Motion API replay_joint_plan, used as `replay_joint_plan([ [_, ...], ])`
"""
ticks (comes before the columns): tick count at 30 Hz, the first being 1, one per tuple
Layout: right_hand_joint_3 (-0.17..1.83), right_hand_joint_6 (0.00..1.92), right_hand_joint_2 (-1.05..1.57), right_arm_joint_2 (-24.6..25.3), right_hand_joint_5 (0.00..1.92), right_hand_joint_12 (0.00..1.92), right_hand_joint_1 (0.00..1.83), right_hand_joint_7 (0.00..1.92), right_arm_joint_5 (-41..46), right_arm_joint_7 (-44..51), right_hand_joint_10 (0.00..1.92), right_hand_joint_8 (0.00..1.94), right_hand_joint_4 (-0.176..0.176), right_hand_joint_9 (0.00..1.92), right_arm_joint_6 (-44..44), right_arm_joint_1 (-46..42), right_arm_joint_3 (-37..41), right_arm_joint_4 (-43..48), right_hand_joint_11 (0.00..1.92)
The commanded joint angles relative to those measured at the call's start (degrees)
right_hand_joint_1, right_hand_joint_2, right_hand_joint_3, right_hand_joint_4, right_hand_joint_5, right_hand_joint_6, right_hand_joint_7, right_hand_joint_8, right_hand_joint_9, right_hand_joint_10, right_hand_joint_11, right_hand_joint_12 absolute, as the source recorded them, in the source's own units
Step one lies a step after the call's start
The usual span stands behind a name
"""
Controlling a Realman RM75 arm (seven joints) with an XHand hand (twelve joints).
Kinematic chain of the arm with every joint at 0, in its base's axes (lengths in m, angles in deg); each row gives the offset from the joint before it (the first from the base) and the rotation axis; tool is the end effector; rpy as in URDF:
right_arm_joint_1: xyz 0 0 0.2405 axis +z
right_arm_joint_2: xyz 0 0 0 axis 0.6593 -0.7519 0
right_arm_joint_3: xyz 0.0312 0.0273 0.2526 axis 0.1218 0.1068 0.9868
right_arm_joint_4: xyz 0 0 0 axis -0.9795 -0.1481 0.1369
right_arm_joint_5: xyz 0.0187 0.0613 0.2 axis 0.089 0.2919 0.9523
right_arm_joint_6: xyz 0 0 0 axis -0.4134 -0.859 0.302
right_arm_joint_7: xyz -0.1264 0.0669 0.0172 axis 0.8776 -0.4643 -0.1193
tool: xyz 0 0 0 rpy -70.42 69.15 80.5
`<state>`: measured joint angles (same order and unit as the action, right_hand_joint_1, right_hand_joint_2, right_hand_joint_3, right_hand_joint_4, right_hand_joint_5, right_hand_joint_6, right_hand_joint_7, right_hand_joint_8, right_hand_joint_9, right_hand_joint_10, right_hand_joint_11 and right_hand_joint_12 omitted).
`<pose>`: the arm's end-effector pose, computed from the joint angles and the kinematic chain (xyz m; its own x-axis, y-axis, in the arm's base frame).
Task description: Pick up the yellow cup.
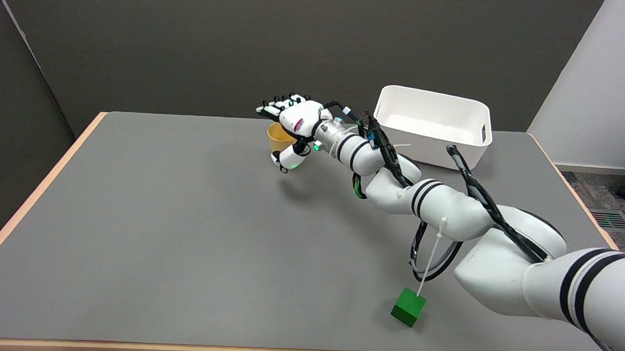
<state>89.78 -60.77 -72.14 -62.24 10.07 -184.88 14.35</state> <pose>-0.2367 -0.5313 0.2161 0.9935 -0.0558 -0.0996 0.0770 -0.3172 0.9452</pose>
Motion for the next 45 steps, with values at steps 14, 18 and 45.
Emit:
replay_joint_plan([
  [14, 0.97, 0.3, 0.68, 0.76, 0.07, 1.07, 0.69, 0.11, 0.18, 0.06, 0.53, 0.23, 0.074, 0.11, -1.25, 0.83, 1.3, -3.99, 0.0],
  [18, 0.97, 0.31, 0.69, 0.92, 0.07, 1.07, 0.69, 0.11, 0.18, 0.06, 0.53, 0.23, 0.074, 0.12, -0.98, 1.04, 1.11, -3.96, 0.01],
  [45, 1.03, 0.43, 0.77, 0.6, 0.14, 1.05, 0.75, 0.21, 0.18, 0.14, 0.6, 0.31, 0.088, 0.19, -1.3, 0.19, 1.51, -3.96, 0.07],
])
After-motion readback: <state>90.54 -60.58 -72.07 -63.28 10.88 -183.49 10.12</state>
